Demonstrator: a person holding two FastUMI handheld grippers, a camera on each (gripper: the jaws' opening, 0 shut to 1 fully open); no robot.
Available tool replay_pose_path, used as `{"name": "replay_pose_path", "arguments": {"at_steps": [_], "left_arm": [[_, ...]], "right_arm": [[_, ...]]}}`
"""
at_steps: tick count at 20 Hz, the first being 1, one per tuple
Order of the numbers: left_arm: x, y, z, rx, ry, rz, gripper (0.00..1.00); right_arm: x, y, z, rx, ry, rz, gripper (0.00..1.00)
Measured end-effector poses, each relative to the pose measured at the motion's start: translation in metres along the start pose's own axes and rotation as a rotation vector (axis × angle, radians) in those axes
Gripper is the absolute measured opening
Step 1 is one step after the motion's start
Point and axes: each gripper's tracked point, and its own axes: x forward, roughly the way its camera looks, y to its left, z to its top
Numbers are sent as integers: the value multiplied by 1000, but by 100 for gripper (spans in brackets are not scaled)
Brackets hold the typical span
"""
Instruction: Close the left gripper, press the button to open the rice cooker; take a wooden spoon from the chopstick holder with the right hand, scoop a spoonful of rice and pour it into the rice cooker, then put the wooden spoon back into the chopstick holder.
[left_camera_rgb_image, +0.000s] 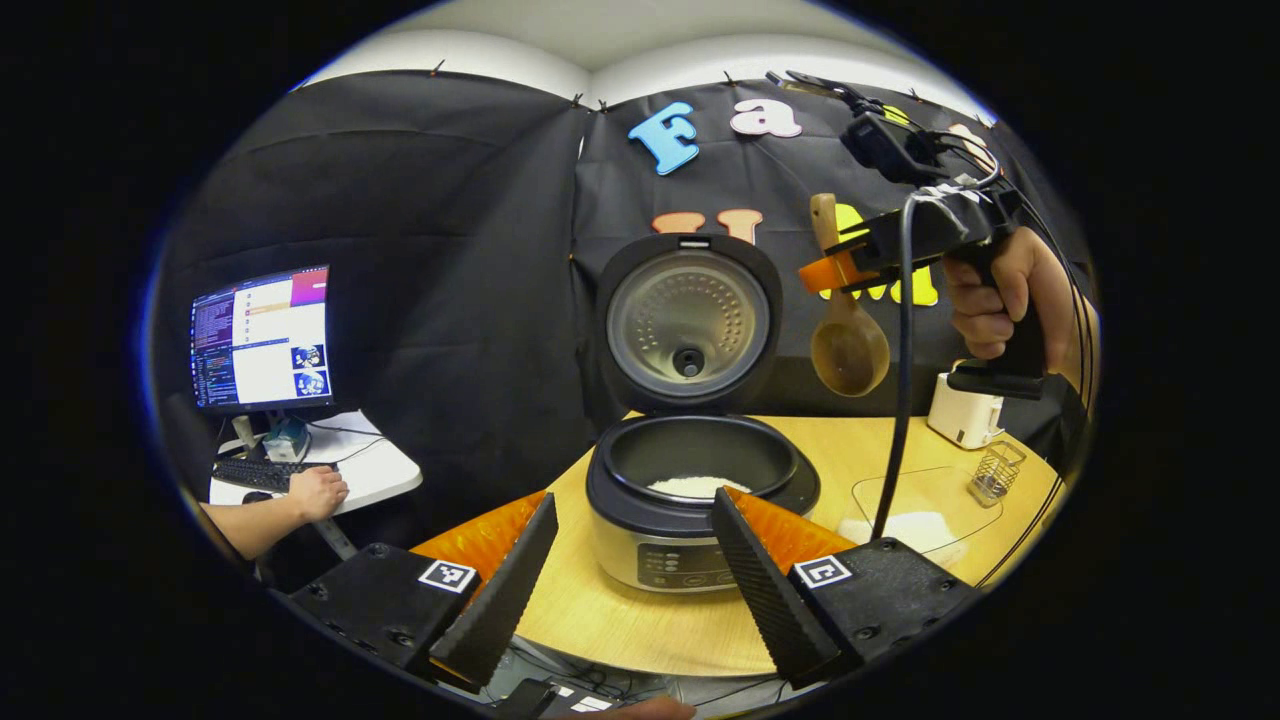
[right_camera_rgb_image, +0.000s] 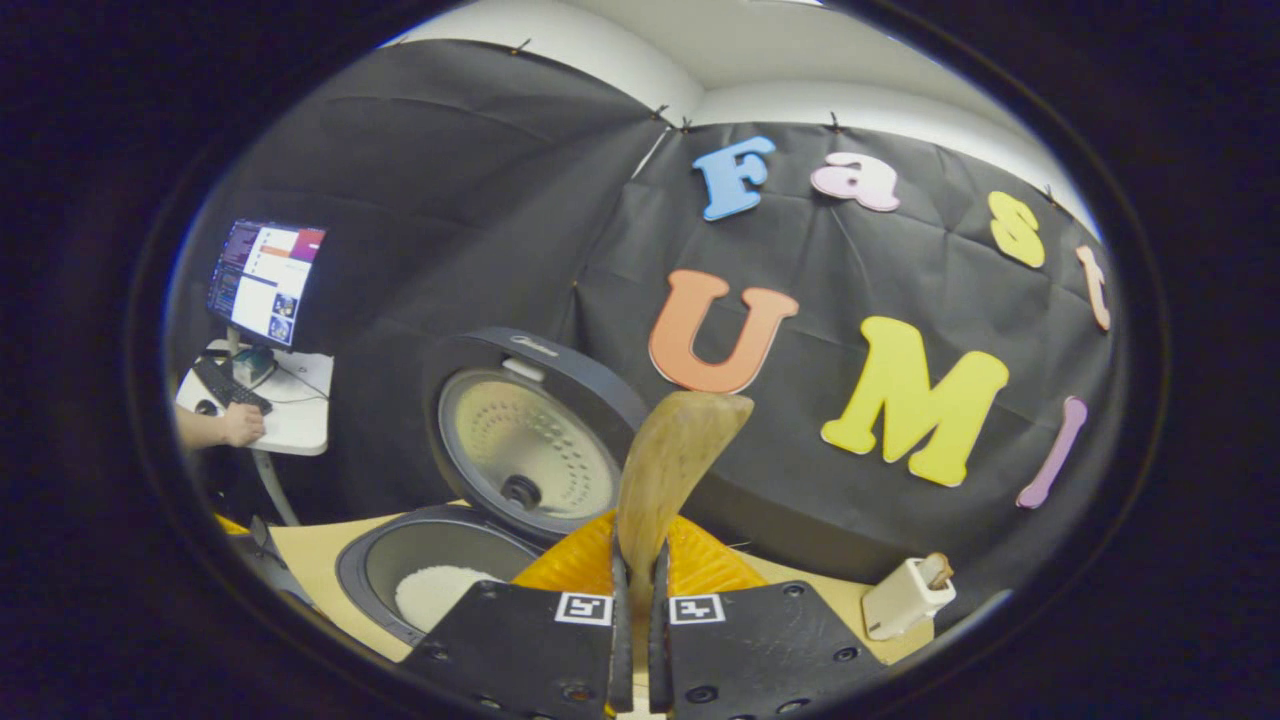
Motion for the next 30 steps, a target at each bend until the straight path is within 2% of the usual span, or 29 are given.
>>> {"name": "replay_pose_path", "arguments": {"at_steps": [1, 2, 3, 13, 15, 17, 19, 20, 25, 26, 27, 30], "left_arm": [[-1, -8, 3, 4, -7, -14, 100], [-2, -15, 5, 11, -13, -28, 94], [-2, -23, 7, 21, -19, -41, 99], [-13, -81, 18, 138, -56, -110, 100], [-15, -87, 20, 144, -64, -111, 96], [-16, -88, 23, 143, -72, -106, 99], [-17, -92, 25, 120, -80, -118, 96], [-18, -93, 26, 107, -80, -120, 99], [-13, -91, 26, 101, -70, -109, 99], [-12, -91, 25, 99, -67, -111, 96], [-11, -90, 23, 95, -61, -110, 99], [-8, -85, 19, 101, -47, -98, 99]], "right_arm": [[-4, -16, -4, 8, 2, -19, 6], [-9, -32, -8, 18, 5, -38, 6], [-13, -48, -13, 25, 8, -59, 6], [-43, -201, -87, 146, 87, -253, 6], [-48, -223, -104, 172, 108, -277, 7], [-52, -245, -124, 193, 130, -310, 7], [-56, -261, -145, 210, 157, -334, 7], [-58, -269, -155, 220, 168, -343, 8], [-64, -300, -211, 259, 233, -393, 7], [-65, -305, -222, 267, 247, -402, 7], [-65, -310, -231, 277, 260, -411, 7], [-65, -318, -257, 327, 295, -435, 7]]}}
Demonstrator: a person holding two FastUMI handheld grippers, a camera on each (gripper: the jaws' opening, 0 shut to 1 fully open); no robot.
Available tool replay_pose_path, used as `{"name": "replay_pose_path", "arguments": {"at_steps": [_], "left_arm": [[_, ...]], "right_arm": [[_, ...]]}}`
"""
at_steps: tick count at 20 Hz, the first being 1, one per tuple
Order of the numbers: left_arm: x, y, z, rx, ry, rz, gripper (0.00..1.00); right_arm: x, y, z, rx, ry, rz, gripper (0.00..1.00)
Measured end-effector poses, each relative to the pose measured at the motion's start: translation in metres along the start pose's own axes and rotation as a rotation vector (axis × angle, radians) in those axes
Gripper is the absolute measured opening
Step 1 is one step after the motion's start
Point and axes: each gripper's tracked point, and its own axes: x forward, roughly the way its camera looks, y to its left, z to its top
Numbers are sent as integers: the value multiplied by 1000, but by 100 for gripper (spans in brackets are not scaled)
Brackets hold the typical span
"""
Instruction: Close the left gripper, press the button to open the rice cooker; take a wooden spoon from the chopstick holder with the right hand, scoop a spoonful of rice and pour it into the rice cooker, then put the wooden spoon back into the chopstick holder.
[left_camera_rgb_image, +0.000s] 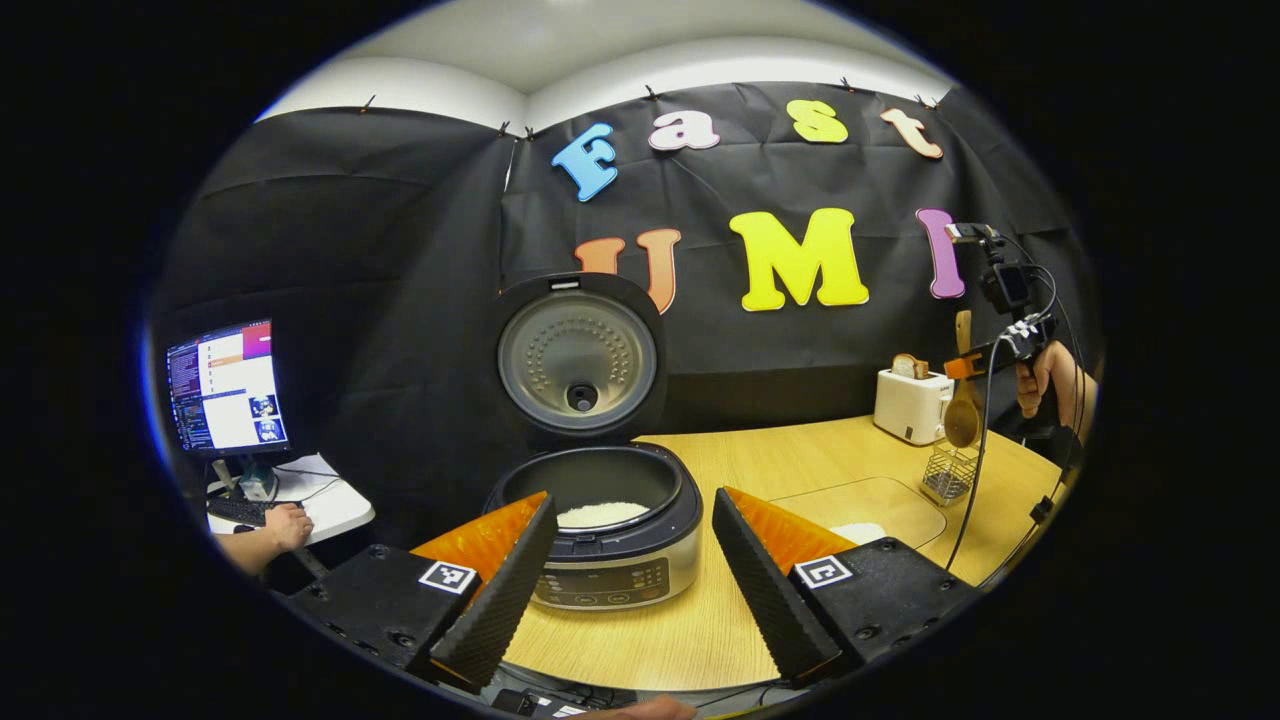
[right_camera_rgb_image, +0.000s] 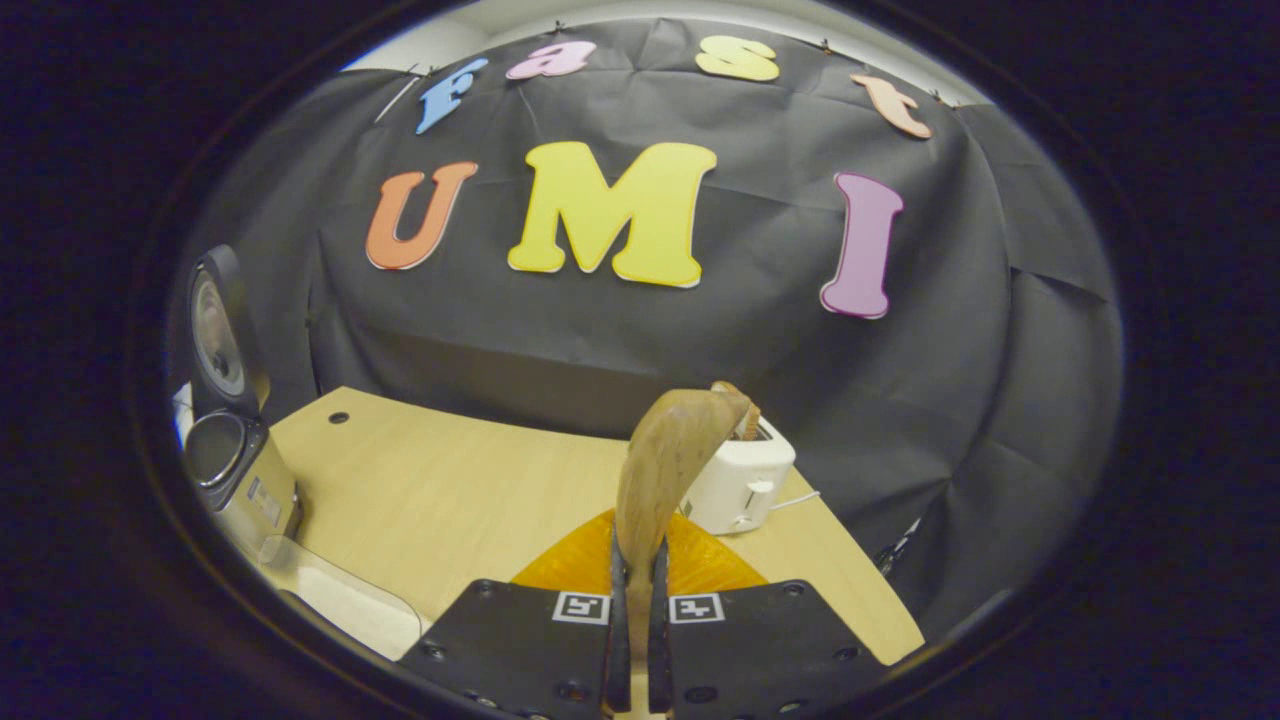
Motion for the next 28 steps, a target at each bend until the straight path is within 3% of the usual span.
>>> {"name": "replay_pose_path", "arguments": {"at_steps": [5, 8, 10, 13, 16, 17, 19, 22, 23, 25, 28], "left_arm": [[2, 0, -3, 0, 16, 1, 100], [1, -5, 0, 9, 9, -12, 99], [1, -7, -1, 14, 11, -14, 99], [-2, -13, 1, 14, 13, -26, 99], [-3, -14, 6, 10, -5, -25, 99], [-3, -14, 7, 3, -8, -26, 99], [-3, -17, 7, -8, -4, -24, 99], [-1, -21, 8, -18, -1, -17, 99], [-1, -23, 8, -19, -1, -15, 100], [-1, -25, 9, -23, -6, -18, 99], [-1, -20, 16, -48, -24, 23, 99]], "right_arm": [[15, -16, -19, 24, 41, -32, 8], [19, -8, -36, 44, 91, 5, 8], [21, -14, -38, 57, 93, -15, 12], [23, -15, -48, 75, 123, -21, 31], [23, -26, -42, 78, 90, -54, 33], [23, -33, -44, 76, 87, -71, 48], [18, -40, -45, 114, 80, -94, 64], [9, -48, -48, 152, 58, -103, 72], [5, -52, -49, 154, 46, -106, 82], [-3, -57, -53, 160, 20, -102, 90], [-17, -63, -58, 142, -9, -84, 93]]}}
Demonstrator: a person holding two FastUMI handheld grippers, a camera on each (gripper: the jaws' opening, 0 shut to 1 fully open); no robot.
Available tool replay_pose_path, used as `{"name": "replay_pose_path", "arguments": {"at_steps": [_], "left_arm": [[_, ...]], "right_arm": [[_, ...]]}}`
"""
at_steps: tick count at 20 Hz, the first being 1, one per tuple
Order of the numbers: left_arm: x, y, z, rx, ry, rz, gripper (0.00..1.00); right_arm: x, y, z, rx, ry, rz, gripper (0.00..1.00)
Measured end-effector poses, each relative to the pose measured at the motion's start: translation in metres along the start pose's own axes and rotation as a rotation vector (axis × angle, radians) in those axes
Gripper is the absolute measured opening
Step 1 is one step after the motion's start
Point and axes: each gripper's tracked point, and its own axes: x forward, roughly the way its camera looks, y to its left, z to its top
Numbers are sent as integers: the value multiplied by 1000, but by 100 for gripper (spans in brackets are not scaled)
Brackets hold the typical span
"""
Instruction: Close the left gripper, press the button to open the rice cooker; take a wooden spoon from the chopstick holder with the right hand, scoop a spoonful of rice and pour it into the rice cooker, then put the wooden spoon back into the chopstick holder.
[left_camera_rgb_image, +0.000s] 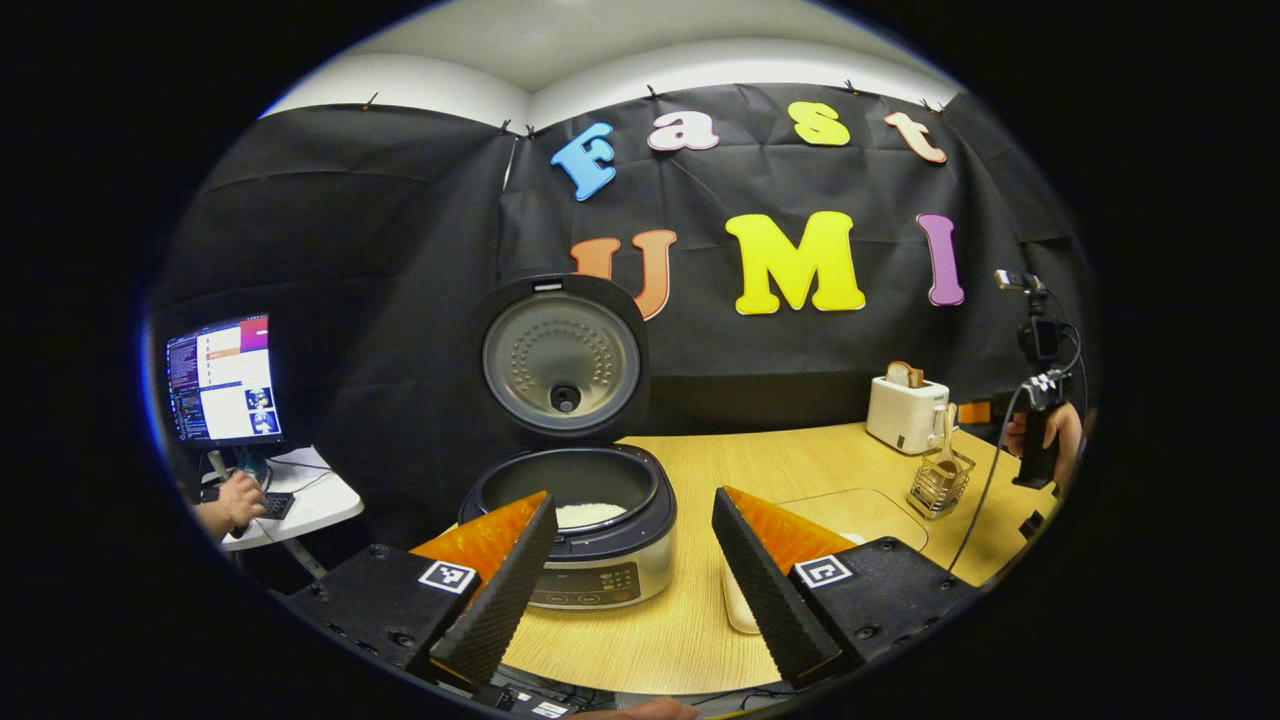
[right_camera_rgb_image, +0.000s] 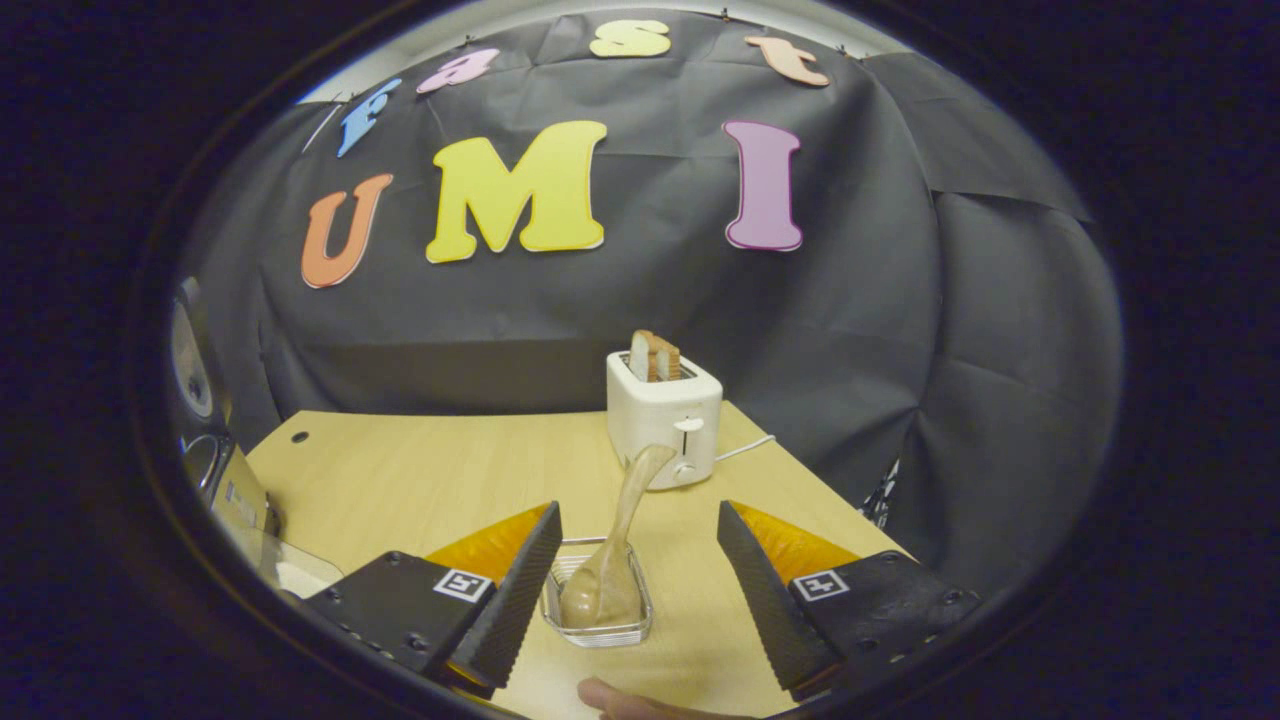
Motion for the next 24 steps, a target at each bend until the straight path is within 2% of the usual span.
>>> {"name": "replay_pose_path", "arguments": {"at_steps": [3, 6, 7, 8, 11, 14, 18, 20, 24], "left_arm": [[-2, 0, 8, -33, -30, 23, 99], [0, 5, 28, -76, -66, 54, 99], [2, 9, 37, -85, -77, 68, 95], [5, 10, 48, -83, -92, 71, 99], [16, 7, 78, -49, -109, 48, 99], [33, 16, 111, -20, -153, 84, 99], [65, -2, 143, -1, -157, 10, 99], [80, 3, 159, 39, -173, 22, 99], [117, 7, 183, 74, -210, 52, 99]], "right_arm": [[-21, -7, -4, -45, -39, 8, 93], [-56, -5, -2, -89, -135, 43, 93], [-68, -5, -3, -98, -169, 52, 93], [-80, -4, -3, -101, -199, 58, 93], [-107, -1, -7, -81, -260, 74, 96], [-126, 13, -17, -91, -270, 135, 94], [-149, 10, -10, -69, -377, 151, 94], [-157, 1, -12, -69, -413, 135, 96], [-165, 4, -10, -74, -433, 177, 94]]}}
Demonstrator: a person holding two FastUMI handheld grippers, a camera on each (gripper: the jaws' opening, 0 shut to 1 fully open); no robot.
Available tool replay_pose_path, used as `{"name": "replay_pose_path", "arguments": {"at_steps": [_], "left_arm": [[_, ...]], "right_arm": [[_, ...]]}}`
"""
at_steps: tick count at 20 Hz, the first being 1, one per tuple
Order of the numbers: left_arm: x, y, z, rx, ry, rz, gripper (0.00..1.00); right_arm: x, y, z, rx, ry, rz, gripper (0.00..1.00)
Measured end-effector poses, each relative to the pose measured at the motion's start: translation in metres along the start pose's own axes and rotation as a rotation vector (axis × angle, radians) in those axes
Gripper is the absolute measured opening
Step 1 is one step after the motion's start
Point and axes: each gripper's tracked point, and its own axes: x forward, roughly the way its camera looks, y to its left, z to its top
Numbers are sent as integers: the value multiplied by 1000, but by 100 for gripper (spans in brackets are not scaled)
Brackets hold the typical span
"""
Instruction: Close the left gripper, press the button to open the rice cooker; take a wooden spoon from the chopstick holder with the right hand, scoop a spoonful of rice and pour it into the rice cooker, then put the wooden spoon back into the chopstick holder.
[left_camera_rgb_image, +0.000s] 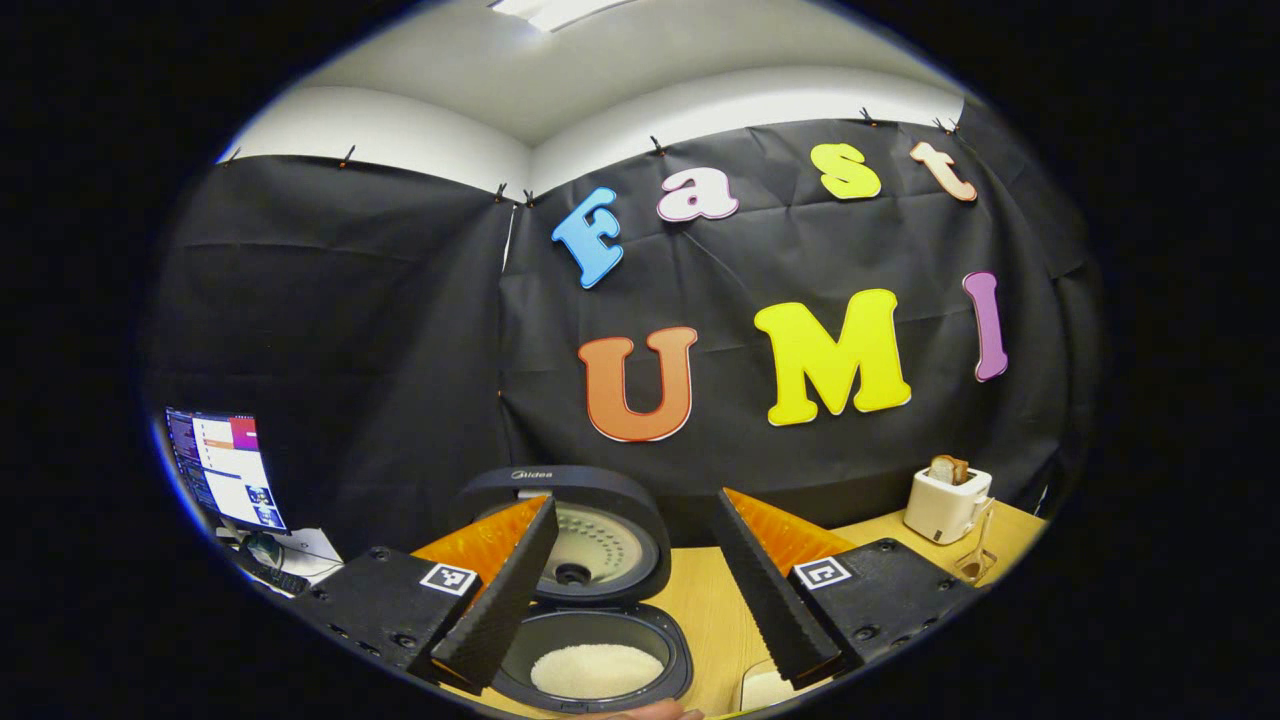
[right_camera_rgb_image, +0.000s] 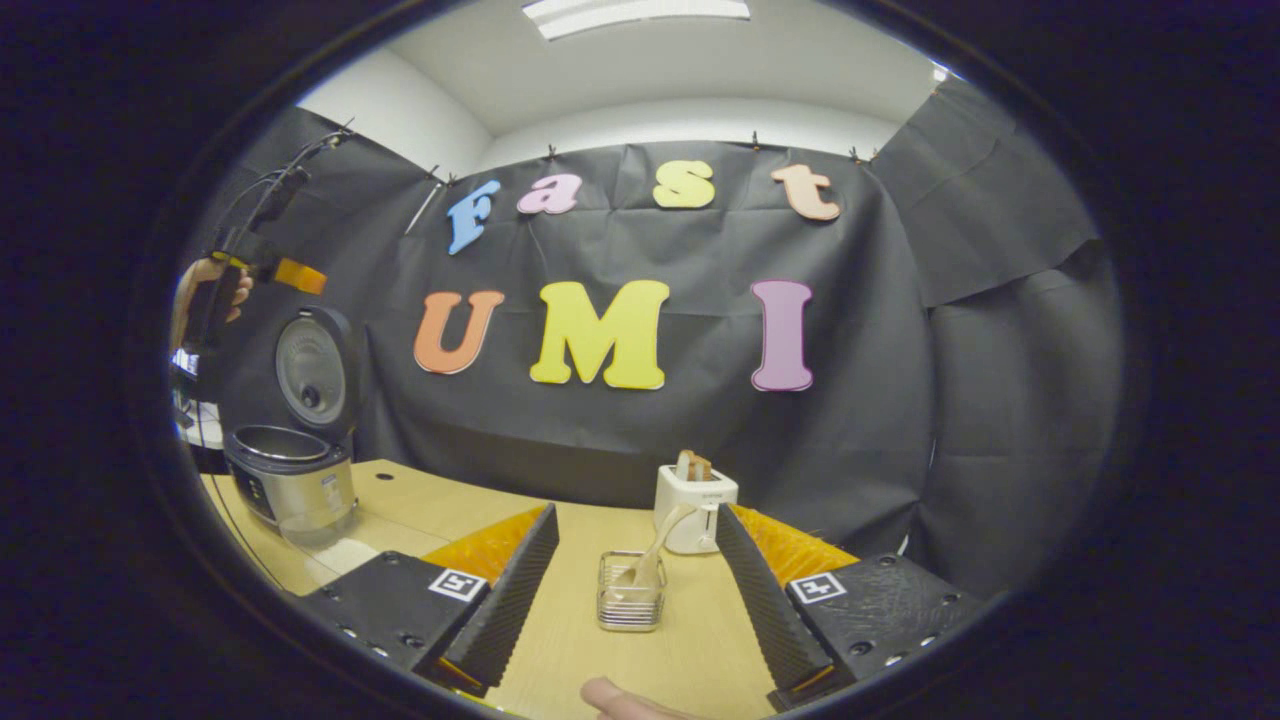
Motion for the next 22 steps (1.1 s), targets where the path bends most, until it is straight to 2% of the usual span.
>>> {"name": "replay_pose_path", "arguments": {"at_steps": [3, 7, 8, 11, 19, 22], "left_arm": [[32, 10, 9, 33, -48, 29, 98], [72, 32, -11, 10, 25, 73, 99], [80, 36, -10, -4, 26, 78, 99], [101, 46, -4, -77, 20, 71, 99], [149, 87, 6, -225, -19, 118, 99], [160, 94, -10, -226, 15, 137, 98]], "right_arm": [[4, -2, -4, 1, 11, 8, 96], [11, -6, -14, 7, 38, 7, 96], [13, -7, -16, 10, 43, 5, 94], [17, -9, -23, 9, 58, 1, 96], [27, -8, -38, -16, 86, -1, 94], [28, -9, -41, -23, 94, -5, 94]]}}
